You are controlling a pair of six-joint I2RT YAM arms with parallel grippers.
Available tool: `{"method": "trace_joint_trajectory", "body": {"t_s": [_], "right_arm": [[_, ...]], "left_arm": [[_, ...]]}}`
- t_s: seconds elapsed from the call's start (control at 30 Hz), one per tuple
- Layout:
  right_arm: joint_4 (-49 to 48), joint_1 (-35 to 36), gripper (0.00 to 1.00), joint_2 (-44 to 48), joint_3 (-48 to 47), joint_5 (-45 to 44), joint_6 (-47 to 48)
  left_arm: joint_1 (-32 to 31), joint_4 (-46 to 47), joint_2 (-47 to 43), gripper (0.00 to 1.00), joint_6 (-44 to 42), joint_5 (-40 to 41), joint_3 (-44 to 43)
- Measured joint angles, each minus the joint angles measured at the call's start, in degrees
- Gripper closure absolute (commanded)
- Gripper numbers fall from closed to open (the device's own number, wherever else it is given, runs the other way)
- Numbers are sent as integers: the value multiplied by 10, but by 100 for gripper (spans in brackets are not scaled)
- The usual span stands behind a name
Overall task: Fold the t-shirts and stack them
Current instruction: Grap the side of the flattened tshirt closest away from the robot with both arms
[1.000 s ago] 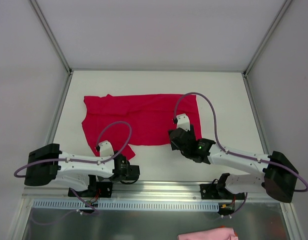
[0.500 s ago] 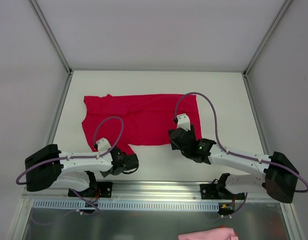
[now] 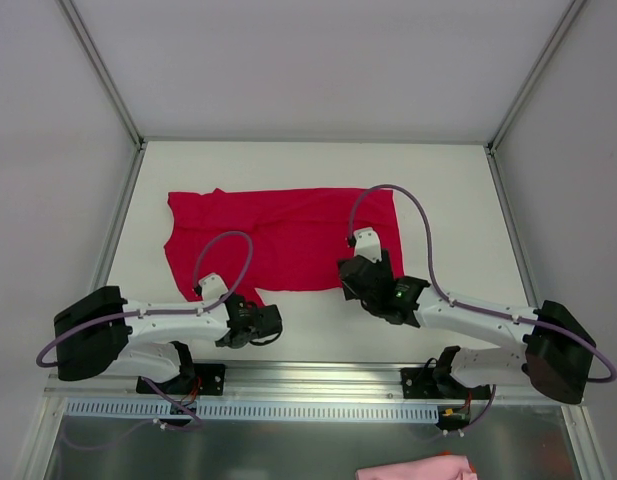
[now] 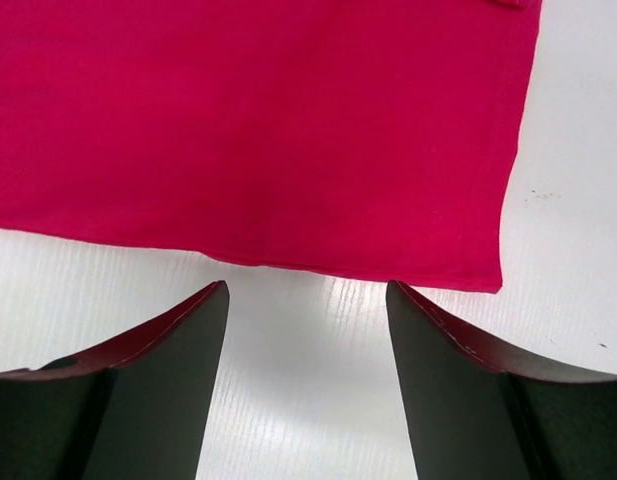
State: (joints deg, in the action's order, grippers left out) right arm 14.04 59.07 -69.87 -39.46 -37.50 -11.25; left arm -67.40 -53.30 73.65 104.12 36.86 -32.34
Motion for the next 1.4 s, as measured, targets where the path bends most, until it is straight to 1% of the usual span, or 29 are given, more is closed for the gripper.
{"method": "trace_joint_trajectory", "body": {"t_s": [0.03,0.07,0.17,0.27,0.47,0.6,0.8,1.0,1.17,1.27,1.4], "right_arm": [[1,-3,27,0,0,-2,-1],[3,-7,16,-1,0,-3,-3],[3,-30,13,-8,0,0,-11],[1,-61,17,-30,0,10,-12],[2,-112,17,-86,-18,29,-16],[3,-149,18,-97,-22,35,-22],[23,-175,19,-102,-30,30,-45],[52,-197,21,-123,-39,15,-80],[48,-234,23,-139,-22,16,-112],[30,-252,23,-130,5,23,-132],[4,-279,23,-73,59,48,-154]], "left_arm": [[0,-1,2,82,-2,-3,-3],[0,-3,4,83,-4,-4,-5],[0,-12,7,84,-13,-8,-14],[-2,-30,9,83,-17,-7,-34],[-13,-70,2,82,-28,7,-73],[-17,-82,-29,82,-40,13,-72],[-28,-89,-78,83,-50,24,-59],[-36,-96,-90,83,-51,28,-56],[-36,-100,-96,83,-59,32,-54],[-36,-99,-104,83,-67,35,-52],[-36,-89,-105,83,-81,42,-52]]}}
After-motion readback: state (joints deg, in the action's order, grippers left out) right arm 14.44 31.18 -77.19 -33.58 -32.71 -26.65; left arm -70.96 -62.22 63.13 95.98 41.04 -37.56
